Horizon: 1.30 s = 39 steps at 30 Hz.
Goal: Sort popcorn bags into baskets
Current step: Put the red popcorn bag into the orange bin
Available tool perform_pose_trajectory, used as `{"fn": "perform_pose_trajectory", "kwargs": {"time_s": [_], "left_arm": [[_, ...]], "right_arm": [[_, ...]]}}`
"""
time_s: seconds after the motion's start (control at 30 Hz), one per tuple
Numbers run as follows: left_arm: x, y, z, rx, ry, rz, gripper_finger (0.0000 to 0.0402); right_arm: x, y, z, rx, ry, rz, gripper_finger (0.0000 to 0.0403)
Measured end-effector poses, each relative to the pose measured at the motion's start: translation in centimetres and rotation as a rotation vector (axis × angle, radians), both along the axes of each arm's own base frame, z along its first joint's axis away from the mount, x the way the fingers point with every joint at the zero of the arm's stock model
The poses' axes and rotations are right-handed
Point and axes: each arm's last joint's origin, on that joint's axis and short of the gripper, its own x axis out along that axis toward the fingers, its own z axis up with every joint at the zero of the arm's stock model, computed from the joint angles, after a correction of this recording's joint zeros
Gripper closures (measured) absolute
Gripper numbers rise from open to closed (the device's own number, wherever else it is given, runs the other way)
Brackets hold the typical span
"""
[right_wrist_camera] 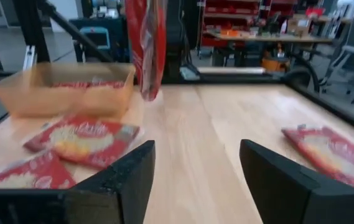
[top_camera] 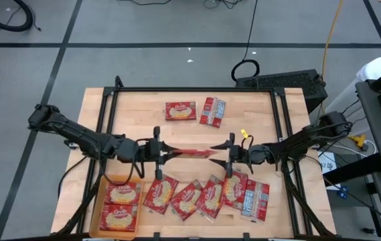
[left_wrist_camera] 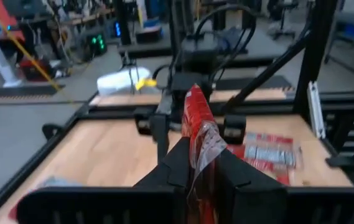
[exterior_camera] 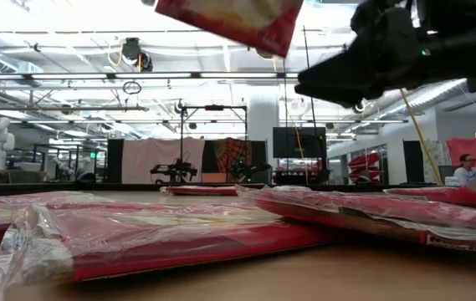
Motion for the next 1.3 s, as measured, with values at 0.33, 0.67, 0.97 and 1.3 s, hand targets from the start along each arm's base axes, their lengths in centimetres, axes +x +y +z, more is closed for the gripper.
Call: {"fn": "perform_pose_trajectory", "kwargs": {"time_s": [0.33,0.67,0.97,1.3], "left_arm": [[0.1,0.0,0.8,0.001,-0.082,-0.037,0.0367],[0.1,0.0,0.9,0.032,-0.085,-0.044,0.0367],[0.1,0.0,0.7,0.034,-0.068,-0.043,0.0366],[0.0,0.0,-0.1,0.037,0.012,-0.044,0.0357]], "right_arm": [[1.7,0.4,2.7,-0.126,-0.137,0.004,0.0174],[2.2,0.8,3.9,-0.099,-0.220,0.103,0.0180],[2.1,0.6,4.4,-0.040,-0.269,0.091,0.0297],[2.2,0.6,3.9,-0.024,-0.226,0.093,0.0383]]}}
